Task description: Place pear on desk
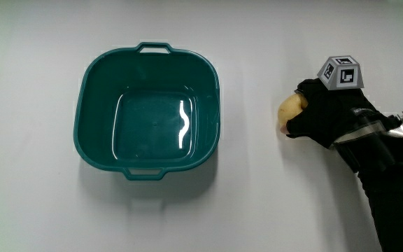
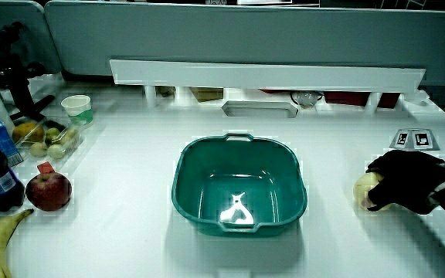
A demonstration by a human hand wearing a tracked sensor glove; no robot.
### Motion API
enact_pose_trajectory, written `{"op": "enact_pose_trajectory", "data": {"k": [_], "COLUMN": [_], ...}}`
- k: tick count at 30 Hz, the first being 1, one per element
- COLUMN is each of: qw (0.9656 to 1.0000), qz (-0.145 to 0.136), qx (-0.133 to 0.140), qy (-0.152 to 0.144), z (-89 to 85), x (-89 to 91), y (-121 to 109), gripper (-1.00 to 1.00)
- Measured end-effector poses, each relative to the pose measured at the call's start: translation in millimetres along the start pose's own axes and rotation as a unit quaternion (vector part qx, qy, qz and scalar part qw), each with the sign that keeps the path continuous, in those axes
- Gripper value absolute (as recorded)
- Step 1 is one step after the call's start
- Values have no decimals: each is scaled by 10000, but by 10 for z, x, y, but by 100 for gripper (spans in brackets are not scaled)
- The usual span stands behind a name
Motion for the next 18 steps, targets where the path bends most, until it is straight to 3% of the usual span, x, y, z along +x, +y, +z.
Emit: {"op": "enact_pose_trajectory", "data": {"k": [1,6,7,11,16,18], "qw": [9998,9996,9994,9985,9984,9990], "qz": [100,98,100,209,172,109], "qx": [-129,-21,-140,-183,-245,-240], "qy": [138,267,314,472,483,361], "z": [-12,-42,-56,-69,-85,-72], "x": [21,75,88,115,131,123], "y": [-7,-36,-20,-24,-8,-33], "gripper": [-9,-25,-28,-41,-56,-62]}}
